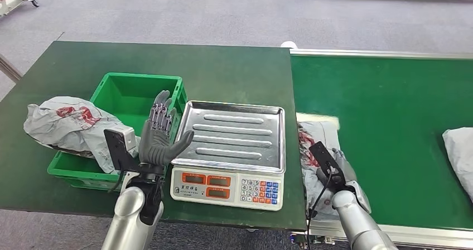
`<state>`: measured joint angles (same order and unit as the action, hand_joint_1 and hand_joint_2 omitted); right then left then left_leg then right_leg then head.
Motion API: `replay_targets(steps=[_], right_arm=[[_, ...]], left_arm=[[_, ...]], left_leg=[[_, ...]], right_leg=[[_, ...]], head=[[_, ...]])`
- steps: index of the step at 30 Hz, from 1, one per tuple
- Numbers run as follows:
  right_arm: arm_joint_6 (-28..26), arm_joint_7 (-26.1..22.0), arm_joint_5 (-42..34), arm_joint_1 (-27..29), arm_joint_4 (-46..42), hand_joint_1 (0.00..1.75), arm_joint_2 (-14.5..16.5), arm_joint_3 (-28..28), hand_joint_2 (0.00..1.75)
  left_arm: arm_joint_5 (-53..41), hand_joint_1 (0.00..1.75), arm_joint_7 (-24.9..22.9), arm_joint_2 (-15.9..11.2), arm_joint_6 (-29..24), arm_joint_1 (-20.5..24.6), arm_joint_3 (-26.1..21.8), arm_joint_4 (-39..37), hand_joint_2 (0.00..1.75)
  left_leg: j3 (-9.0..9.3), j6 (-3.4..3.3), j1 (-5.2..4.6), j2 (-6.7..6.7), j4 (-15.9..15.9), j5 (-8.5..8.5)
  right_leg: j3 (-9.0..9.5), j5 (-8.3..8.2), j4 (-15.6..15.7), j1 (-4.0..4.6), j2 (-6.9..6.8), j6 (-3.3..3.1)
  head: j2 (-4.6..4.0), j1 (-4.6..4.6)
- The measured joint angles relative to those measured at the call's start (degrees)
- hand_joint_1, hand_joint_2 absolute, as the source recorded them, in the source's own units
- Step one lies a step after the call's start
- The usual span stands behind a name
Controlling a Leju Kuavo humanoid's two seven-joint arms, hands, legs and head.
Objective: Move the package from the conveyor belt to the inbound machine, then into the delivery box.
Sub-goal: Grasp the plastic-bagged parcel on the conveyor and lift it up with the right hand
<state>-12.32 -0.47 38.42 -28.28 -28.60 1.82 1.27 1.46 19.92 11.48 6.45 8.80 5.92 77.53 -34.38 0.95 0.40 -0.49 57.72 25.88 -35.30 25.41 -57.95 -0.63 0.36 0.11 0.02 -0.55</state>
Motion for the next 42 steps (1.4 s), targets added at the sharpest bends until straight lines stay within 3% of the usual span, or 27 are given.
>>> replay_targets(steps=[18, 22, 31, 42], right_arm=[[1.98, -2.39, -1.91, 0.26, 3.76, 0.00, 2.59, -1.50, 1.75], [2.30, -2.95, -2.65, 0.37, 3.82, 1.75, 2.87, -1.88, 1.75], [-0.41, -6.99, -3.79, 0.53, 3.55, 1.75, 3.21, -3.75, 1.75], [-0.87, -6.90, -3.08, 0.43, 0.76, 1.75, 3.21, -4.55, 1.75]], left_arm=[[0.23, 0.00, 0.16, 0.24, 0.17, 1.50, 0.07, -1.53, 1.75], [0.24, 0.00, 0.18, 0.24, 0.19, 1.62, 0.09, -1.75, 1.75], [0.24, 0.00, 0.46, 0.24, 0.20, 2.02, 0.14, -2.32, 1.75], [0.20, 0.00, 0.51, 0.24, -0.27, 2.01, 0.14, -2.29, 1.75]], left_leg=[[0.81, 0.02, 0.06, 0.07, 0.00, 0.16], [0.91, 0.02, 0.08, 0.07, 0.00, 0.20], [0.97, 0.01, 0.08, 0.07, 0.00, 0.22], [0.90, 0.08, 0.08, 0.07, -0.01, 0.31]], right_leg=[[0.79, 0.15, 0.05, 0.07, 0.03, -0.06], [0.89, 0.18, 0.05, 0.09, 0.03, -0.06], [0.98, 0.20, 0.05, 0.09, 0.03, -0.04], [0.87, 0.28, 0.05, 0.09, 0.02, -0.06]], head=[[0.00, 0.00], [0.00, 0.00], [0.00, 0.00], [0.00, 0.00]])
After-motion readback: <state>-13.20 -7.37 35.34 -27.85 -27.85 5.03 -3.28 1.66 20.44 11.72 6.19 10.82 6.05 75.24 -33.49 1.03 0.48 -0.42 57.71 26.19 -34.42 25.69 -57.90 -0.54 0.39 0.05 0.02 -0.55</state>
